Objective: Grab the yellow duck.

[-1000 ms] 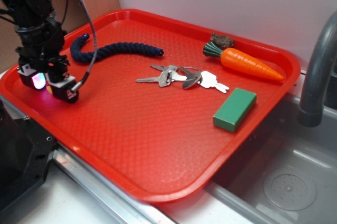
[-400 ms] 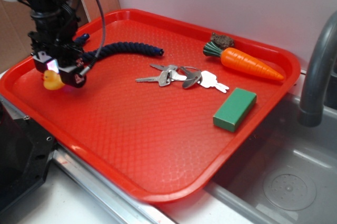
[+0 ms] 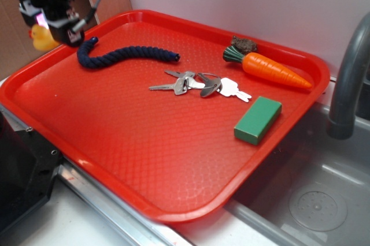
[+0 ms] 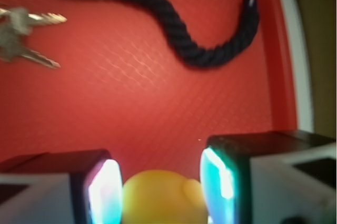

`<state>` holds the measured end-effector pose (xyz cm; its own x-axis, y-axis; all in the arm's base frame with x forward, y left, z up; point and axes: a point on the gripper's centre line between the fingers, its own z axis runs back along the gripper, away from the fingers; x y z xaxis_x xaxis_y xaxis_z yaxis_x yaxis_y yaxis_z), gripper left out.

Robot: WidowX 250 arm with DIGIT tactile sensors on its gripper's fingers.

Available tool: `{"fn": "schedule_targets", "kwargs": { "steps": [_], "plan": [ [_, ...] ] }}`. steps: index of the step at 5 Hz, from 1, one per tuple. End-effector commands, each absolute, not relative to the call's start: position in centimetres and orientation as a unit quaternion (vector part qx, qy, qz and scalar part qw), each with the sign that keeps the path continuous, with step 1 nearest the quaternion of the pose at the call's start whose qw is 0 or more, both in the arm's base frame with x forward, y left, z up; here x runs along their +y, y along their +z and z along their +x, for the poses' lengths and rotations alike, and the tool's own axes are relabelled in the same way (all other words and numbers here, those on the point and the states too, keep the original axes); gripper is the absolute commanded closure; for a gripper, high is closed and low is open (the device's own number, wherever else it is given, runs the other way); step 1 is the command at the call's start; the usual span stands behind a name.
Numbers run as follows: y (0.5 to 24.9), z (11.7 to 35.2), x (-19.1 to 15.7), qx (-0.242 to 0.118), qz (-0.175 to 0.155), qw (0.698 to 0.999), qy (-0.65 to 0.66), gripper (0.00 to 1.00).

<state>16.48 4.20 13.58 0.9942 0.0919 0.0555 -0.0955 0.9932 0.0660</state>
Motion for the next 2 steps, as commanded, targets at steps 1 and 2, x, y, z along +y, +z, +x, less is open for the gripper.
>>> {"fn": "schedule_targets", "kwargs": {
  "steps": [1,2],
  "plan": [
    [23.32,17.72,-0.26,-0.068,0.011,0.997,-0.021,1.00],
    [23.05,17.58,-1.19,-0.044,0.023,0.998,-0.032,1.00]
  ]
}}
